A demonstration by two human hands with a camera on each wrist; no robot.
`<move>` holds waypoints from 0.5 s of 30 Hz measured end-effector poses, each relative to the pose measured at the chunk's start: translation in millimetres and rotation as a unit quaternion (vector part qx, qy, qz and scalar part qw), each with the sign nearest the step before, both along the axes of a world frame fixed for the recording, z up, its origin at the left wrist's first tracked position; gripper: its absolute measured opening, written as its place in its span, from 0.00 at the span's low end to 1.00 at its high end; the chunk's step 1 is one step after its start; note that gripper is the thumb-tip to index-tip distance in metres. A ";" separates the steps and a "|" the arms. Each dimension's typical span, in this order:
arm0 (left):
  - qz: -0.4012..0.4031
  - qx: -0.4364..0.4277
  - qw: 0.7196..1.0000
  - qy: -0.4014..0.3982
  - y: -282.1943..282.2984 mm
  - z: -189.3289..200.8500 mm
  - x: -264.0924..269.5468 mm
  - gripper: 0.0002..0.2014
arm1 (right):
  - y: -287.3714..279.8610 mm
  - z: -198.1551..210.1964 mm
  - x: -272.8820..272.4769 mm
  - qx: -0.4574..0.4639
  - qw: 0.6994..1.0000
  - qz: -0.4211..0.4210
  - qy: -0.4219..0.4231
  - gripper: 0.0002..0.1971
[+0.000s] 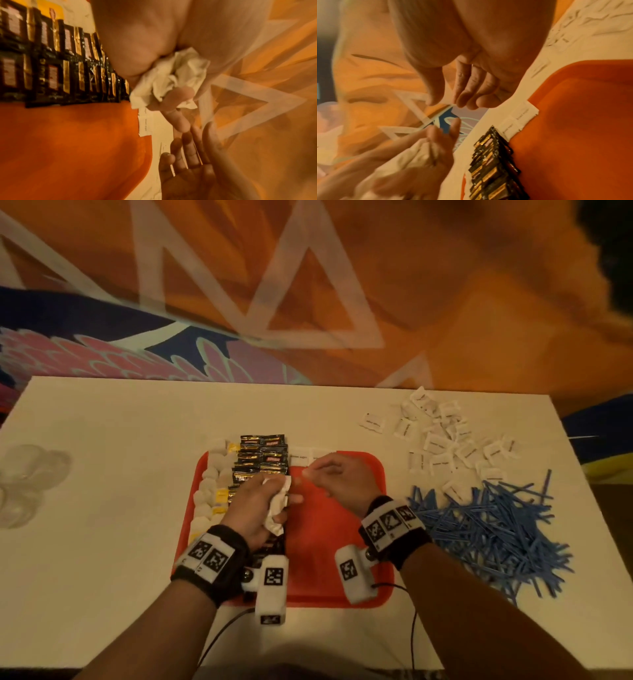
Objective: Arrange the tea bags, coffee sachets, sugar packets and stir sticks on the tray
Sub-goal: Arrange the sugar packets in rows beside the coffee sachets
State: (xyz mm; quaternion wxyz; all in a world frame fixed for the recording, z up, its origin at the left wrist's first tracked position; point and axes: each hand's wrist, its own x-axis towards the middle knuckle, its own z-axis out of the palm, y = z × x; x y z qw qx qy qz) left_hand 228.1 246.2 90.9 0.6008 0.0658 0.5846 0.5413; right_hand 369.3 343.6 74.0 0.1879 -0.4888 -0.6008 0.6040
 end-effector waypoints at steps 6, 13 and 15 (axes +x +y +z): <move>-0.015 0.035 0.999 0.019 0.3 9.6 22.7 0.08 | -17.2 22.3 6.3 -0.004 1.000 0.008 0.014 0.08; -0.038 0.047 0.998 0.036 -6.4 21.5 38.3 0.08 | -23.7 34.9 18.6 -0.020 0.997 -0.072 0.031 0.12; -0.042 0.043 0.996 0.067 -9.5 19.5 38.0 0.10 | -22.7 39.2 22.0 -0.025 0.996 -0.074 0.040 0.10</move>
